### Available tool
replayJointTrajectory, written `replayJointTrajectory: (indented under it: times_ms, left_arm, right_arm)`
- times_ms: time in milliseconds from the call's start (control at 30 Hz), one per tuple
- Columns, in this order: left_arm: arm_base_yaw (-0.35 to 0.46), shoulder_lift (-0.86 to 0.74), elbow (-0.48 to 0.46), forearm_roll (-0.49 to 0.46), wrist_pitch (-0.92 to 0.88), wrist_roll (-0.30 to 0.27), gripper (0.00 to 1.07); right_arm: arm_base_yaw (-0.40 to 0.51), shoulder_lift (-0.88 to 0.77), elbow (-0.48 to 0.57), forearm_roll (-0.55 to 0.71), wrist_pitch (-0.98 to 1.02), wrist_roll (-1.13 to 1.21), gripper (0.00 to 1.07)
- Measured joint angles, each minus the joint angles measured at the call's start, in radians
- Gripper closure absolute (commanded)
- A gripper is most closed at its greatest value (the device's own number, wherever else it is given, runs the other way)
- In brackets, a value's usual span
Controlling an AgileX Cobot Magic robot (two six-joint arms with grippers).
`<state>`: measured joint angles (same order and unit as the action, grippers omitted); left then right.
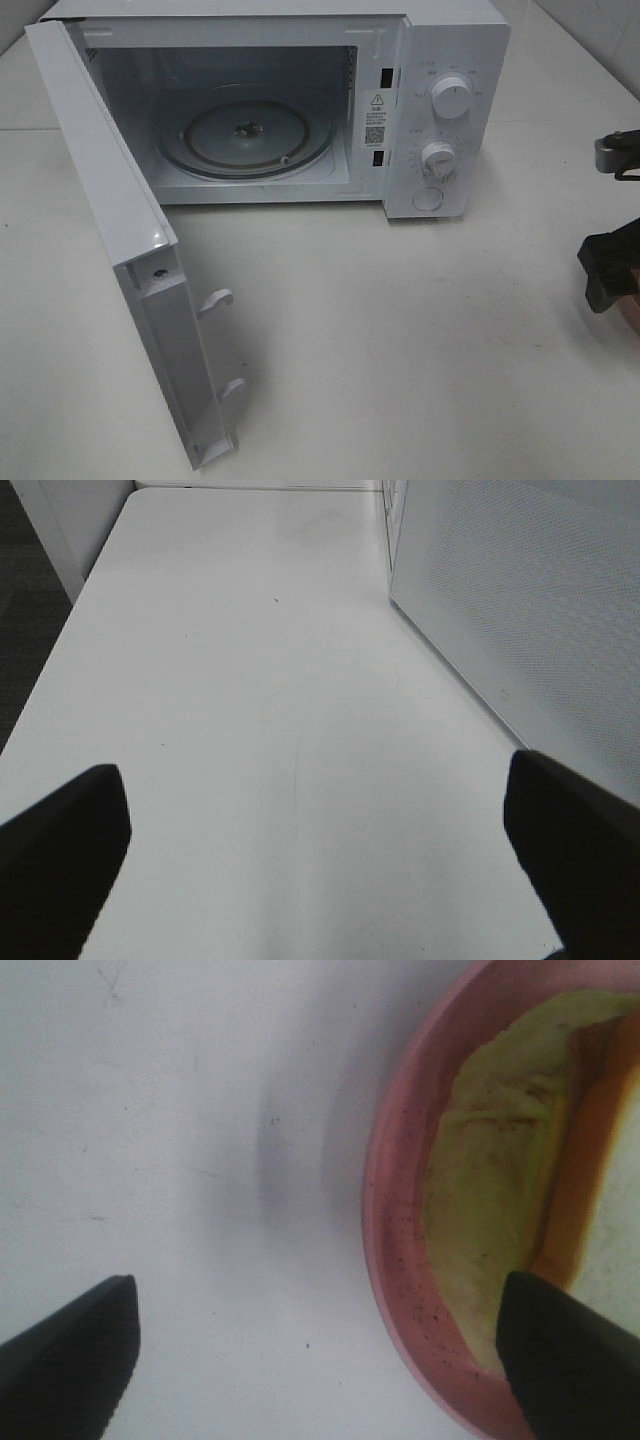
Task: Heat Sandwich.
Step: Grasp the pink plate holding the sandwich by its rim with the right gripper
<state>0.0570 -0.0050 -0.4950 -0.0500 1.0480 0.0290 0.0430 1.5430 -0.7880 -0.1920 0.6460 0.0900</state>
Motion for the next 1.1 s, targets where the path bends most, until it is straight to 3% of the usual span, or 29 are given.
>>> replayJointTrajectory:
  times_ms: [200,900,1067,1100]
  left_arm:
    - [0.0,0.0,0.0,0.0,0.0,0.0,0.1]
    - [0.0,0.0,0.0,0.0,0.0,0.0,0.1]
    - [0.0,0.0,0.0,0.0,0.0,0.0,0.1]
    - [0.0,0.0,0.0,0.0,0.0,0.0,0.1]
  right_arm:
    - [-0.026,0.1,-0.056,-0.005,-0.005,0.0,0.19]
    - [-0.045,0.273,-0.062,0.008,-0.067,0.003,0.25]
    - [-0.045,0.273,-0.062,0.008,-0.067,0.003,0.4]
    - [-0.045,0.273,-0.062,0.008,-0.068,0.006,0.51]
